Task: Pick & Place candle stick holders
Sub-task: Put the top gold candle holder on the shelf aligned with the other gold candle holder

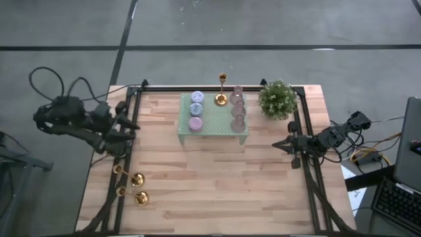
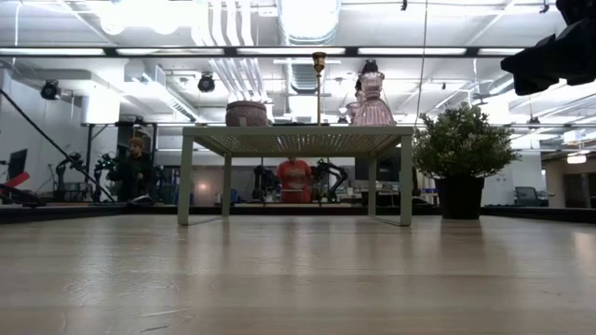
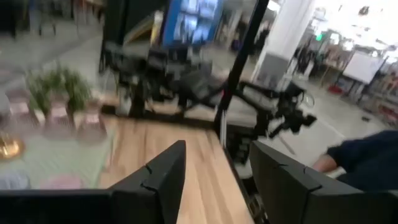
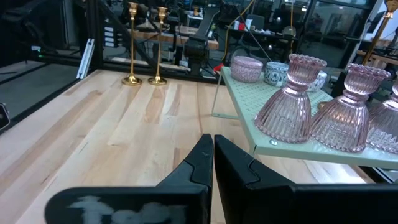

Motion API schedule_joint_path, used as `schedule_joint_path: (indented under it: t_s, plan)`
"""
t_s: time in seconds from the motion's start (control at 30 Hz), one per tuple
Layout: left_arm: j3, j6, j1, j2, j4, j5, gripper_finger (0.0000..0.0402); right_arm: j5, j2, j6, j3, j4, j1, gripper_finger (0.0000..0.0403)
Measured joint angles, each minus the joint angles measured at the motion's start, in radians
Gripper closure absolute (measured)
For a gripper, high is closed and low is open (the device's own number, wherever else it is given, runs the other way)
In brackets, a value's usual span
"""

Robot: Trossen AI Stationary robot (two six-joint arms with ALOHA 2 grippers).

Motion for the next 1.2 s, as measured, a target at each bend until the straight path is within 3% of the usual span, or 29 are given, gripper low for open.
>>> schedule_joint_path:
  t_s: [0.37, 0.6, 0.77, 1.03, 1.2]
  plan:
    - [0.303, -0.305, 0.000, 0.243, -0.523, -0.002, 0.0216, 0.000, 0.000, 0.004, 0.000, 0.000, 0.000, 0.0394]
    - [0.359, -0.524, 0.000, 0.377, -0.952, 0.041, 0.0216, 0.000, 0.000, 0.003, 0.000, 0.000, 0.000, 0.0394]
    - [0.293, -0.638, -0.001, 0.407, -0.885, 0.234, 0.0216, 0.000, 0.000, 0.003, 0.000, 0.000, 0.000, 0.0394]
    - [0.238, -0.702, -0.007, 0.449, -0.945, 0.352, 0.0226, 0.000, 0.000, 0.005, 0.000, 0.001, 0.000, 0.0394]
    - [0.231, -0.688, -0.007, 0.475, -0.940, 0.363, 0.0237, 0.000, 0.002, 0.005, 0.000, 0.000, 0.000, 0.0394]
